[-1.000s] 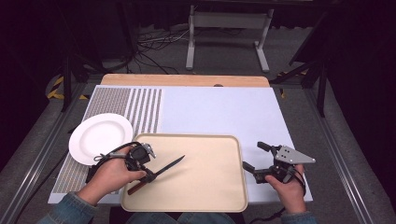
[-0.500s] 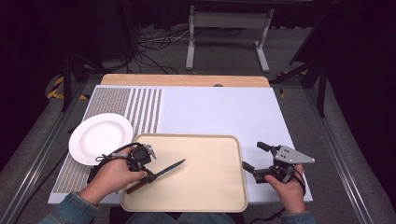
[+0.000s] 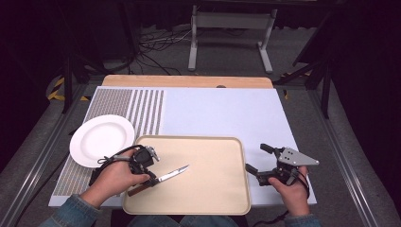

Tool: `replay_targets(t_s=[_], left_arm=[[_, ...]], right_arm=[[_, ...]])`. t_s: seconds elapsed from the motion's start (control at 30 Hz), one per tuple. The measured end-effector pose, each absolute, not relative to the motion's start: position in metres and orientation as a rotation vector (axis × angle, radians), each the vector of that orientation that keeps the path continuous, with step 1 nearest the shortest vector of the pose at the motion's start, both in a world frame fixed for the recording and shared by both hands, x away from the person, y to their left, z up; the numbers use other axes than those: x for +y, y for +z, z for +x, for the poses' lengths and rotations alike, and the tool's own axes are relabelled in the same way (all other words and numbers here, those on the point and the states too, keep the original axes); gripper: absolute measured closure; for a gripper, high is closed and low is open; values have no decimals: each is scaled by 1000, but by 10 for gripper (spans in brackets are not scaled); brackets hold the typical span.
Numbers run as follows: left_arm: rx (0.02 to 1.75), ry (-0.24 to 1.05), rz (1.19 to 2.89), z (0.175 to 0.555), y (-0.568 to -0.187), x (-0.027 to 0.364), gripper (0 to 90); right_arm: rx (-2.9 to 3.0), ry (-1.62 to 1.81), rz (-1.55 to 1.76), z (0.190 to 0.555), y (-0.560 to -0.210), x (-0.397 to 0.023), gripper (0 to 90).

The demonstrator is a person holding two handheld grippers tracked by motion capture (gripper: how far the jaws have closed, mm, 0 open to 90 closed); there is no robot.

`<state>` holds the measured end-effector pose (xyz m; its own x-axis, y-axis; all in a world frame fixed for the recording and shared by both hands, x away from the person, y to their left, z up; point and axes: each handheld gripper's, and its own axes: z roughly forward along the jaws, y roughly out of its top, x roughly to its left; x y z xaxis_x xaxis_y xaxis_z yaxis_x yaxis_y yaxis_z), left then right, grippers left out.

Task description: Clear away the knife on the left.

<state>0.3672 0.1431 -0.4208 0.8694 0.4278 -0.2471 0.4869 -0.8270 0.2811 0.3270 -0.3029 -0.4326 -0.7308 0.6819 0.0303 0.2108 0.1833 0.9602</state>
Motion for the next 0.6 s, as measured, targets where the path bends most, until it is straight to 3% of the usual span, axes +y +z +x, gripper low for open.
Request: replay_targets(t_s=[0.27, 0.4, 0.5, 0.6], left_arm=[[637, -169, 2643, 361, -409, 141, 443], [547, -115, 2592, 356, -402, 138, 432], [457, -94, 2574, 351, -400, 134, 536], [370, -87, 2573, 346, -400, 129, 737]], right_arm=[[2060, 1567, 836, 327, -433, -303, 33], [2064, 1563, 837, 327, -433, -303, 33], [2065, 1562, 836, 327, -433, -303, 33], [2062, 1565, 836, 327, -433, -303, 33]])
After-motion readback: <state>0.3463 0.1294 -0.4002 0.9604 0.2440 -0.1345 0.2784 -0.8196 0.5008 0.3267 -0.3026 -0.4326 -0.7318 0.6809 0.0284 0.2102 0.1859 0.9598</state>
